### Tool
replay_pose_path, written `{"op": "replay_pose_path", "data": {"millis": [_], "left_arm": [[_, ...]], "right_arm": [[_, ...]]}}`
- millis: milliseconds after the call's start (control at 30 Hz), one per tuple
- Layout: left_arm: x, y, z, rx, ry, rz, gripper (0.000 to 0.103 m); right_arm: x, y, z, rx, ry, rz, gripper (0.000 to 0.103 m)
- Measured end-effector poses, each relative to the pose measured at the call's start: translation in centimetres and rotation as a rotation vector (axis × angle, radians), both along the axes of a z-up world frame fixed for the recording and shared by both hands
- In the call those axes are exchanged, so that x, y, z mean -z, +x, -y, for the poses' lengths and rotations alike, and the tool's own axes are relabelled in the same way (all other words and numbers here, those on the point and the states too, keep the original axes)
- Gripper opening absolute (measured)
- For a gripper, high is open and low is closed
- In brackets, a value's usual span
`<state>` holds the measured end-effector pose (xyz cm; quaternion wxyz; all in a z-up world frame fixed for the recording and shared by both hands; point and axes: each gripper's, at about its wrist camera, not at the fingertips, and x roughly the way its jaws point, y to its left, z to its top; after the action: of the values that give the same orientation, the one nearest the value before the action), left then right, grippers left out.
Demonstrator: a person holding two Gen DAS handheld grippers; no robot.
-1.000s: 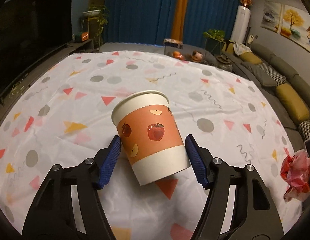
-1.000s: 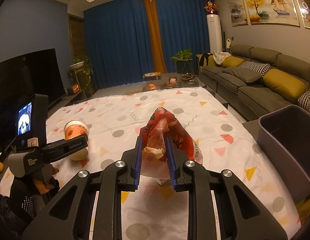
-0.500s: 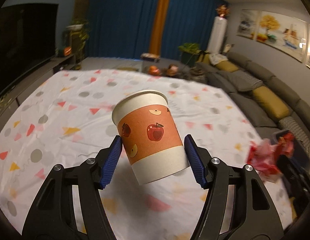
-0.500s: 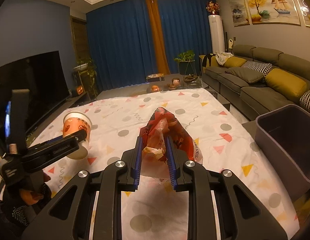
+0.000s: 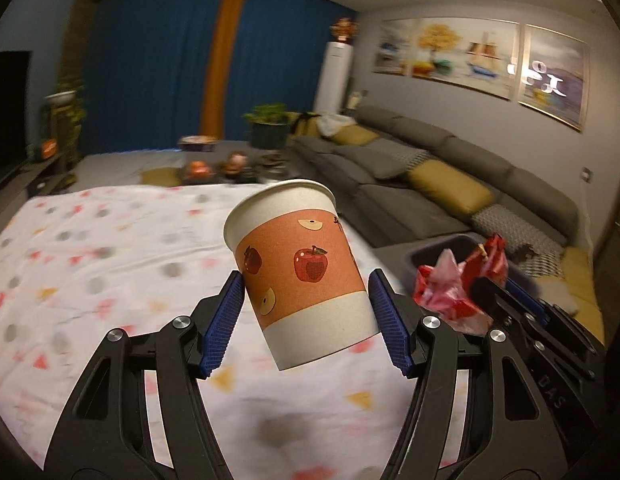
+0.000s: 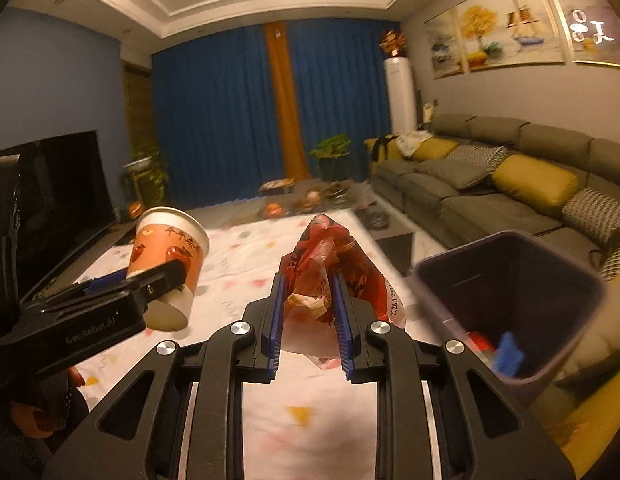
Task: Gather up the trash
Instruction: 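Grasp the orange paper cup with the left gripper while the right carries the bag to the bin, then open both grippers over the grey bin to drop the cup and bag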
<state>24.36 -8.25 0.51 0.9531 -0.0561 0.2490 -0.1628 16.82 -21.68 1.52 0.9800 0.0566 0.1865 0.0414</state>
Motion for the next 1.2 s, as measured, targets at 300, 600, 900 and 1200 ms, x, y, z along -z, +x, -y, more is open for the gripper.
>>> {"op": "replay_pose_path", "data": {"millis": [300,600,900,1200], "left_arm": [[0.4,2.5,11.3,0.261,-0.052,-0.016,0.063],[3.3,5.9,18.1,0.39,-0.087,-0.111,0.063],[6.3,8.0,20.3,0.42,-0.096,-0.205,0.064],[7.0,8.3,19.5,0.383,-0.107,-0.232,0.082]], "right_arm": [[0.9,0.1,10.0,0.201,0.032,0.006,0.025],[3.4,2.0,13.7,0.243,0.034,-0.045,0.027],[5.0,2.4,14.9,0.252,0.025,-0.067,0.039],[5.5,1.8,15.3,0.283,0.031,-0.07,0.058]]}}
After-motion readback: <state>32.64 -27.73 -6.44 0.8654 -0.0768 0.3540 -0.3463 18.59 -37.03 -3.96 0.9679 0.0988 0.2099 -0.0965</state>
